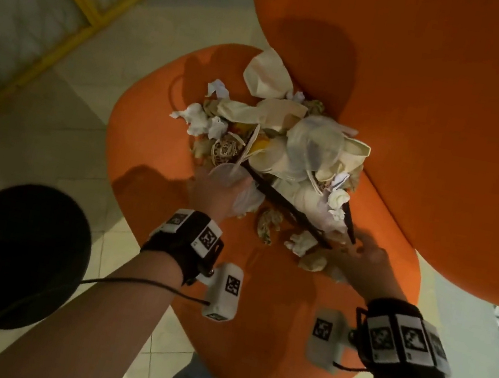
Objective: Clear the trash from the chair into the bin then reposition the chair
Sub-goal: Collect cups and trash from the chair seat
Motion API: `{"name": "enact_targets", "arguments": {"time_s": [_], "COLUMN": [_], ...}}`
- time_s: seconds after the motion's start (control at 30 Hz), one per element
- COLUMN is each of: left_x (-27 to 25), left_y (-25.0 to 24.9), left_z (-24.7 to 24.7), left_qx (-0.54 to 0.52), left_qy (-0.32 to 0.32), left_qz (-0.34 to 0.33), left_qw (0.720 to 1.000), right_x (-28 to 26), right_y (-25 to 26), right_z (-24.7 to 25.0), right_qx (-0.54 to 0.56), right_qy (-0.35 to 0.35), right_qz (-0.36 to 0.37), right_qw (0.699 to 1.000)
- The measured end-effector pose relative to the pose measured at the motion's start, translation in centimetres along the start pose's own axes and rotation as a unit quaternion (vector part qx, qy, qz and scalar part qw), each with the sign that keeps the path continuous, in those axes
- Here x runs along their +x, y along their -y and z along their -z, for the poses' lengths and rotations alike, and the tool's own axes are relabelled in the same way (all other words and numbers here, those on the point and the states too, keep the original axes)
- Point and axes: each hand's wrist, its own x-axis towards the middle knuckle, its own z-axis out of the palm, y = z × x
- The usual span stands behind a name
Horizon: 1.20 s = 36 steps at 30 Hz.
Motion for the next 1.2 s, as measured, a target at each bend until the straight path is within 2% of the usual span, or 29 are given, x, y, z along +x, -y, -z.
{"name": "enact_targets", "arguments": {"time_s": [0.13,0.23,0.37,0.47,0.73,0.9,1.1,1.17,1.2], "left_x": [0.7,0.8,1.2,1.2,-1.3,-2.8,-4.4,-4.9,-5.1], "left_y": [0.3,-0.1,-0.1,0.1,1.6,1.9,2.2,2.3,2.5], "left_z": [-0.4,-0.5,-0.4,-0.2,-0.3,-0.9,-1.0,-0.9,-0.8], "left_qx": [-0.119,-0.132,-0.11,-0.076,-0.04,-0.016,0.038,0.031,0.031], "left_qy": [-0.018,-0.021,-0.032,-0.019,-0.007,-0.015,-0.05,-0.064,-0.072], "left_qz": [0.068,0.103,0.075,0.082,0.098,0.072,0.012,0.01,0.006], "left_qw": [0.99,0.986,0.991,0.994,0.994,0.997,0.998,0.997,0.997], "right_x": [0.1,0.1,-0.5,-0.9,-2.2,-3.4,0.6,2.5,3.3], "right_y": [-0.1,-0.2,-0.3,-1.2,-4.1,-4.2,-1.9,-0.3,0.6], "right_z": [-1.4,-1.6,-1.2,-0.9,-1.2,-0.9,-0.8,-0.9,-1.0], "right_qx": [0.067,0.104,0.105,0.104,0.195,0.242,0.176,0.083,0.022], "right_qy": [-0.02,-0.067,-0.101,-0.115,-0.12,-0.17,-0.197,-0.166,-0.126], "right_qz": [-0.038,-0.047,-0.026,0.005,-0.006,0.056,0.111,0.117,0.114], "right_qw": [0.997,0.991,0.989,0.988,0.973,0.954,0.958,0.976,0.985]}}
